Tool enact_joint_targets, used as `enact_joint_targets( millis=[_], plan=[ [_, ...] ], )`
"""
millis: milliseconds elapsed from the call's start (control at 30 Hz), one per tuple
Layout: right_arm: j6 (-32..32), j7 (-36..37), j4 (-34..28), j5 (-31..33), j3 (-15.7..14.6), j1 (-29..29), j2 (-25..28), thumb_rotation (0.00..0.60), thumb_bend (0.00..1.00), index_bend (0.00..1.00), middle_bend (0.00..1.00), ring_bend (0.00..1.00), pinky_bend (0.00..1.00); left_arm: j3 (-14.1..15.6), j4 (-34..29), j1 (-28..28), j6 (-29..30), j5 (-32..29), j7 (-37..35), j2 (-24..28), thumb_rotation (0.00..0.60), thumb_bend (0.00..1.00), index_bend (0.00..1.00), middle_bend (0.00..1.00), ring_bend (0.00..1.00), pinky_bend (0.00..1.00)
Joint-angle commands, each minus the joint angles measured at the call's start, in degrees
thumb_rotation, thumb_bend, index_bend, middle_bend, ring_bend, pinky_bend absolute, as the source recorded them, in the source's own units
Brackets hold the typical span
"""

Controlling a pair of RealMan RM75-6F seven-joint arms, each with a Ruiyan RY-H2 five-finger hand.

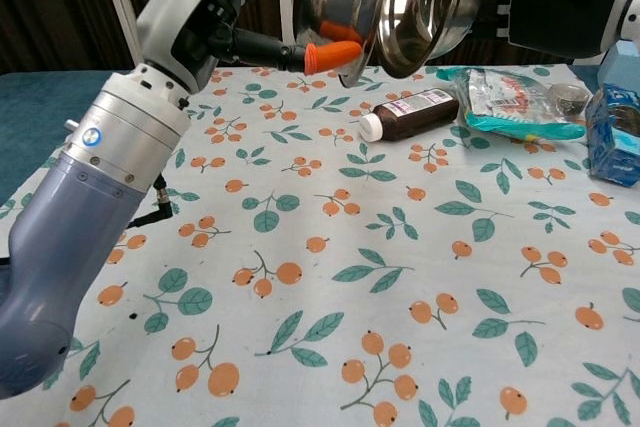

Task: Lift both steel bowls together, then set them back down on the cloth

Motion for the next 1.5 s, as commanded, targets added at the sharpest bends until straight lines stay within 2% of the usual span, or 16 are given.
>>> enact_joint_targets(
  millis=[33,267,500,733,900,1000,1200,1333,1367,1433,1500],
  plan=[
    [-0.09,-0.13,-0.28,-0.11,-0.13,0.14,-0.04,0.600,0.10,0.46,0.25,0.38,0.22,0.28,0.27,-0.08,-0.23,0.08,0.53,-0.41,0.600,0.03,0.32,0.21,0.18,0.34],
    [-0.29,-1.14,-1.58,-1.40,-1.07,0.65,0.13,0.600,0.10,0.46,0.25,0.39,0.22,-0.51,2.12,-1.27,0.33,0.13,0.90,-2.21,0.600,0.03,0.32,0.21,0.18,0.34],
    [0.05,-0.13,-2.21,-1.20,-1.30,0.68,0.61,0.600,0.10,0.47,0.25,0.39,0.22,0.10,4.68,-1.73,1.69,1.17,2.50,-2.94,0.600,0.04,0.32,0.21,0.18,0.34],
    [1.14,1.50,-0.05,-0.12,-1.39,-0.48,2.00,0.600,0.10,0.47,0.25,0.39,0.22,1.16,5.74,-0.32,2.61,1.22,1.40,-0.84,0.600,0.03,0.33,0.21,0.18,0.33],
    [1.39,-2.23,1.61,0.42,-1.53,-1.23,2.82,0.600,0.10,0.47,0.25,0.39,0.22,1.26,4.85,0.38,2.47,0.86,2.16,1.60,0.600,0.04,0.33,0.21,0.18,0.33],
    [0.85,-7.99,2.47,0.79,-1.76,-1.51,3.25,0.600,0.10,0.47,0.25,0.39,0.22,1.86,3.64,0.76,1.15,0.77,4.53,3.49,0.600,0.04,0.34,0.22,0.18,0.33],
    [-2.66,-33.87,4.52,3.70,-2.18,-1.90,4.40,0.600,0.10,0.47,0.25,0.39,0.22,4.36,-1.30,1.89,-8.88,-1.39,19.71,10.71,0.600,0.03,0.34,0.22,0.18,0.33],
    [-4.35,-54.90,5.13,6.07,-2.46,-2.17,4.42,0.600,0.10,0.47,0.25,0.39,0.22,4.66,-11.66,2.97,-19.47,-7.18,33.97,17.78,0.600,0.04,0.33,0.22,0.18,0.33],
    [-4.77,-61.24,4.44,7.33,-2.35,-2.33,4.18,0.600,0.10,0.47,0.25,0.39,0.22,4.25,-16.32,3.19,-22.45,-9.67,39.51,20.37,0.600,0.04,0.33,0.22,0.18,0.33],
    [-5.40,-68.96,3.58,8.90,-2.32,-2.42,3.74,0.600,0.10,0.48,0.25,0.39,0.22,3.34,-21.96,3.35,-25.91,-13.63,46.88,23.33,0.600,0.04,0.33,0.23,0.18,0.33],
    [-5.93,-79.22,2.28,11.91,-1.92,-2.65,2.72,0.600,0.10,0.48,0.24,0.39,0.22,1.77,-29.96,3.23,-30.50,-21.00,57.59,27.07,0.600,0.04,0.32,0.23,0.18,0.33]
  ],
)
